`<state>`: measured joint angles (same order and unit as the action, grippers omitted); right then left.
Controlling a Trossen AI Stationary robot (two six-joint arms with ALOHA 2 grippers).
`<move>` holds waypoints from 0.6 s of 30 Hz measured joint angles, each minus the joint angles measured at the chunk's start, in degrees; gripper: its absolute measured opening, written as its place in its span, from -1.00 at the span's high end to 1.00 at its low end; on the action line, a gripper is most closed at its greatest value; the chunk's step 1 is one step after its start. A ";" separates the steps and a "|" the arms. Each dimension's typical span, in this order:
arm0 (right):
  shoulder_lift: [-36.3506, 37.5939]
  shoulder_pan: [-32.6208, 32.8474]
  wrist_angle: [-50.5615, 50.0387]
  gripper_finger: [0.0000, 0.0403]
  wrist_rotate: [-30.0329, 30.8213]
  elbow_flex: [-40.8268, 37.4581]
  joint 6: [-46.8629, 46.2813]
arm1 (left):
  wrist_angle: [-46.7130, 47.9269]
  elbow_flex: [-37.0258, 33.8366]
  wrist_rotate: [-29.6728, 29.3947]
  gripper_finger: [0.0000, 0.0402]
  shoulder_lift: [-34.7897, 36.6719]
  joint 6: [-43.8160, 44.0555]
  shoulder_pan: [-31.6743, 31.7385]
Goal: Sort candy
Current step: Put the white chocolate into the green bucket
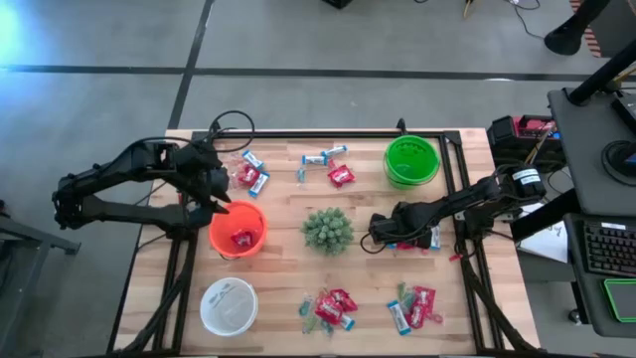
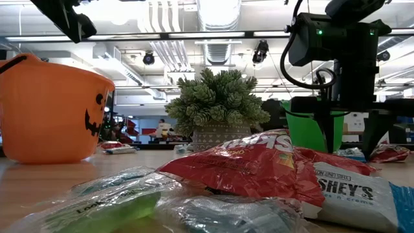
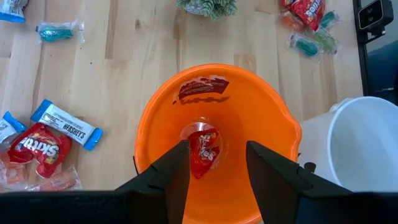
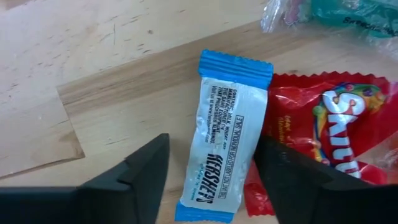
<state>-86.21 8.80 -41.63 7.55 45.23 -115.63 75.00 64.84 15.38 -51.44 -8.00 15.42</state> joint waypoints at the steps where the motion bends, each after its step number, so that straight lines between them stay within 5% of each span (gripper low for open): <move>1: 0.00 0.00 0.04 0.05 0.00 -0.02 0.02 | 0.00 0.00 0.00 0.31 0.00 0.12 0.00; 12: 0.55 0.07 0.33 0.78 -0.02 0.30 2.26 | -0.02 0.00 0.00 0.31 0.00 1.04 0.00; 18: 3.65 0.07 0.36 0.93 -0.06 1.56 5.01 | -0.02 0.00 0.00 0.31 0.00 1.16 0.00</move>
<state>-82.57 8.86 -41.26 7.49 46.79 -110.62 74.98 64.84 15.38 -51.44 -6.85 15.42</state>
